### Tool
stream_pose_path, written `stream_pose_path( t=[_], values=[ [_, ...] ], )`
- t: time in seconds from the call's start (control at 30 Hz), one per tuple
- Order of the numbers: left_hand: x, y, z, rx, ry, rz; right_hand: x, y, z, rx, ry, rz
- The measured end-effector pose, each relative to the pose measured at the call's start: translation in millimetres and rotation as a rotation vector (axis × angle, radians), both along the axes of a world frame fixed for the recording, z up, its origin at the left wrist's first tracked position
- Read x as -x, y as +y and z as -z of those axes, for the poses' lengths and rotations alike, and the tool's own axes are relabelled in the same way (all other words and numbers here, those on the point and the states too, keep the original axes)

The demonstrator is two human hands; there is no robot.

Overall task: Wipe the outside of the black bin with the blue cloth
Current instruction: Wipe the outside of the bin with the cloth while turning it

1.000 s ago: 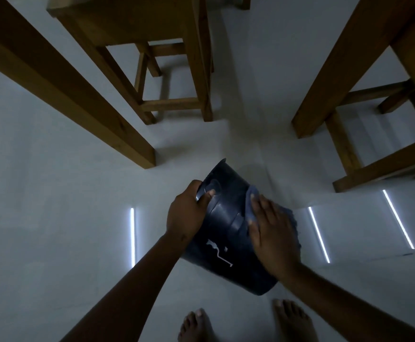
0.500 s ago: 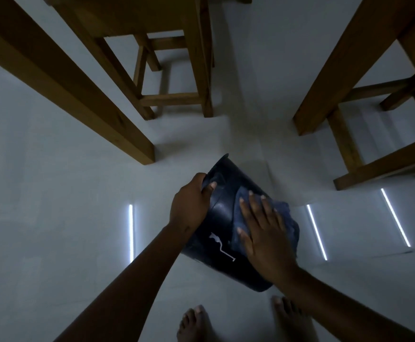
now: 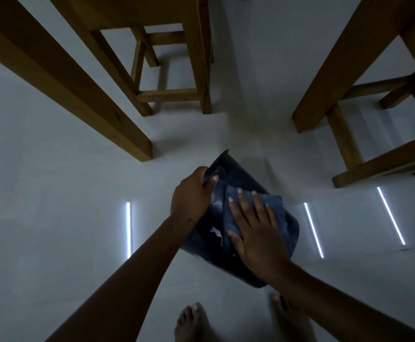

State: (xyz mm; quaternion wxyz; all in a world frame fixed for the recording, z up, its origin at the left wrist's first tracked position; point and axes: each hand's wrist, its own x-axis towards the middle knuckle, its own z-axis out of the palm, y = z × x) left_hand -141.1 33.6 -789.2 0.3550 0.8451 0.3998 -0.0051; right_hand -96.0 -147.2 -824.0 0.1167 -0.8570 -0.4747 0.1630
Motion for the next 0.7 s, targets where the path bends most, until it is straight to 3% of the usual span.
stream_pose_path(
  t=[0.13,0.27,0.43,0.7],
  values=[
    [-8.1,-0.3,-5.3,0.052,-0.011,0.024,-43.1,37.5,5.1,-0.063,0.122,0.080],
    [14.9,10.9,-17.5,0.285,-0.034,0.108,-53.6,34.0,22.1,-0.090,0.196,0.141],
    [58.4,-0.1,-5.7,0.221,0.018,0.049,-63.1,29.9,18.3,-0.113,0.300,0.159],
    [-3.5,2.8,-4.0,0.041,-0.024,0.082,-3.8,-9.6,6.0,-0.041,-0.019,0.036]
  ],
)
